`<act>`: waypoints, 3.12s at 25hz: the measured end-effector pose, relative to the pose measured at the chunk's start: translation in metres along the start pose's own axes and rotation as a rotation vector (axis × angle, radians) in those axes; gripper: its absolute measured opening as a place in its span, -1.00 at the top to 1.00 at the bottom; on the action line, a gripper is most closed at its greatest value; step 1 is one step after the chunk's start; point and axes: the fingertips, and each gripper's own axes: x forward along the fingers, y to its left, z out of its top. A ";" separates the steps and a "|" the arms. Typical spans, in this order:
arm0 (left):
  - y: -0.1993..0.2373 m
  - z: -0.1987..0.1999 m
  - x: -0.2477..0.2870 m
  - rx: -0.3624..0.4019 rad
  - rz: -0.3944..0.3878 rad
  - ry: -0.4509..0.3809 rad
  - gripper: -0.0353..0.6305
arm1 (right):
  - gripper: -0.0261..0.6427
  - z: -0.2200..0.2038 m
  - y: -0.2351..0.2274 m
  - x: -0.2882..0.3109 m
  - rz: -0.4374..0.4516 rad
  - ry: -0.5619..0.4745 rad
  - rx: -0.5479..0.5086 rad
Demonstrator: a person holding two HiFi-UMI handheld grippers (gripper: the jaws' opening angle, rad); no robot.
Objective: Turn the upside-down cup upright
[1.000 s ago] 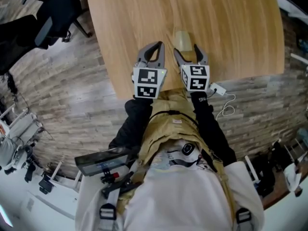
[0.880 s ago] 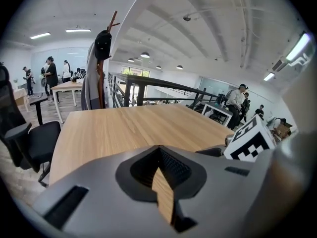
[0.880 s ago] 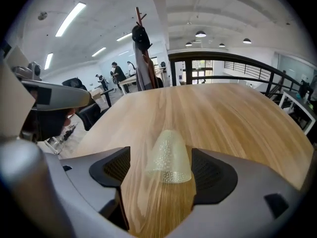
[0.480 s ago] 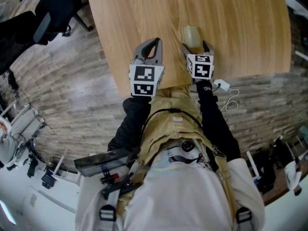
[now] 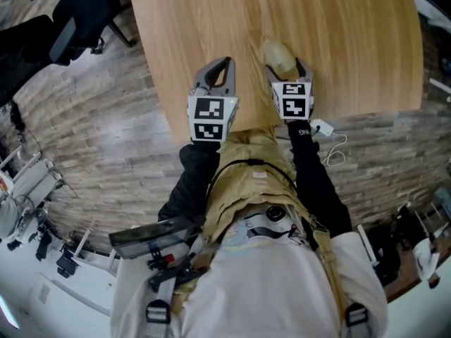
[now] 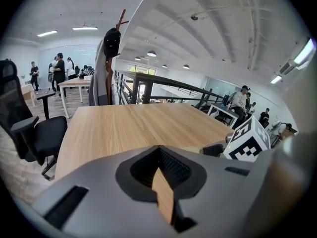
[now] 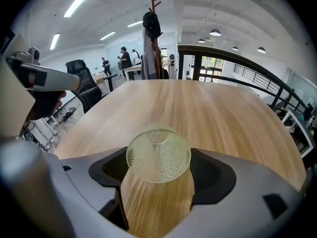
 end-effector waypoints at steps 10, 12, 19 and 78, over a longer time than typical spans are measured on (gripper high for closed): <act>0.010 0.010 -0.001 -0.022 0.022 -0.019 0.89 | -0.24 0.047 -0.001 0.006 0.002 -0.014 -0.093; 0.011 0.010 -0.001 -0.035 0.023 -0.019 0.89 | -0.24 0.055 -0.001 0.012 0.008 -0.014 -0.107; 0.015 0.012 0.001 -0.043 0.037 -0.016 0.89 | -0.24 0.071 0.003 0.024 0.019 -0.014 -0.154; -0.056 0.256 -0.121 0.137 -0.107 -0.540 0.89 | 0.86 0.286 0.005 -0.284 0.018 -0.842 -0.093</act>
